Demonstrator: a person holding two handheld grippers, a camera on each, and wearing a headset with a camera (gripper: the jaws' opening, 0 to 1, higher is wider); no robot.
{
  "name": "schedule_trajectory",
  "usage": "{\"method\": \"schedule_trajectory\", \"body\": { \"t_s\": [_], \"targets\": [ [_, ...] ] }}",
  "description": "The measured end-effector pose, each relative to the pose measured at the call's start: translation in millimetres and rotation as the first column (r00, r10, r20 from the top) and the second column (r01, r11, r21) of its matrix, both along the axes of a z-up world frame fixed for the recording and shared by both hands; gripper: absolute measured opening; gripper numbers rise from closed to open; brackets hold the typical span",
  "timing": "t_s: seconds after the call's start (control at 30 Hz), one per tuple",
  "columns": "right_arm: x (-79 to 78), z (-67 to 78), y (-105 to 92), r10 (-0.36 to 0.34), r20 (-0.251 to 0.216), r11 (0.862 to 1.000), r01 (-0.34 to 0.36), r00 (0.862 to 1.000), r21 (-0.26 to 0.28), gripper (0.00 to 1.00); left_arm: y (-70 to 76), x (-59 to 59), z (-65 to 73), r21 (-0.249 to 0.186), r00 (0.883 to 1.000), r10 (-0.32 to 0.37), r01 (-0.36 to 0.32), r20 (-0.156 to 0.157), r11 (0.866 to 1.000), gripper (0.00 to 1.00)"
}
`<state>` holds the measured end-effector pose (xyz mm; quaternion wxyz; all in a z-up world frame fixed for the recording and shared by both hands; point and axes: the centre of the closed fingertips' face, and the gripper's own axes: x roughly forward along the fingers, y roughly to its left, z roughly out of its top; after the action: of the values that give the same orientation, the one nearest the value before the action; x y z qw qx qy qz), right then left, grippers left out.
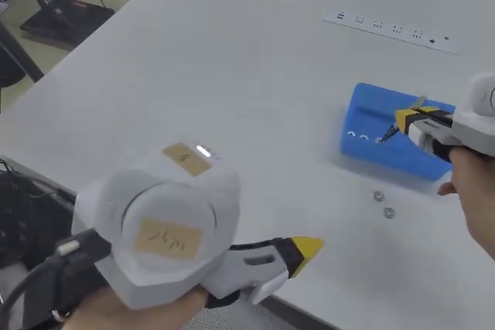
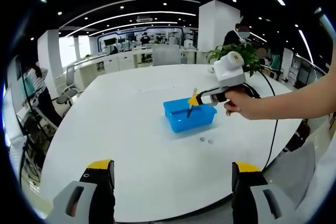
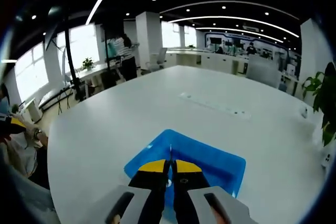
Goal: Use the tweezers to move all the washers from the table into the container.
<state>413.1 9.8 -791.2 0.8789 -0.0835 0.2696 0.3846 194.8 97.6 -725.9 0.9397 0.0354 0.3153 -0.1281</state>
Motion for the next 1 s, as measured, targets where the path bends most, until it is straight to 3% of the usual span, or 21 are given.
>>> {"method": "schedule_trajectory", "body": {
  "t_s": [0.33,0.67,0.77,1.0],
  "targets": [
    [4.0,-7.2,2.7,0.0,-0.007,1.0,0.0,1.0,-0.004,0.0,1.6,8.2,-3.3,-0.007,1.0,-0.002,0.001,-0.007,1.0,0.95],
    [4.2,-10.8,3.0,0.005,0.001,1.0,-0.005,1.0,-0.014,0.01,2.5,7.7,-6.9,-0.009,1.0,0.0,0.0,-0.016,1.0,0.95],
    [4.2,-10.7,3.2,0.001,-0.018,1.0,-0.001,1.0,-0.018,0.01,3.1,7.9,-6.4,-0.006,1.0,0.0,0.0,-0.015,1.0,0.95],
    [5.1,11.0,1.6,0.001,0.035,1.0,-0.001,0.999,0.003,0.01,0.6,9.3,0.7,0.0,1.0,-0.007,0.007,0.004,1.0,0.95]
  ]
}}
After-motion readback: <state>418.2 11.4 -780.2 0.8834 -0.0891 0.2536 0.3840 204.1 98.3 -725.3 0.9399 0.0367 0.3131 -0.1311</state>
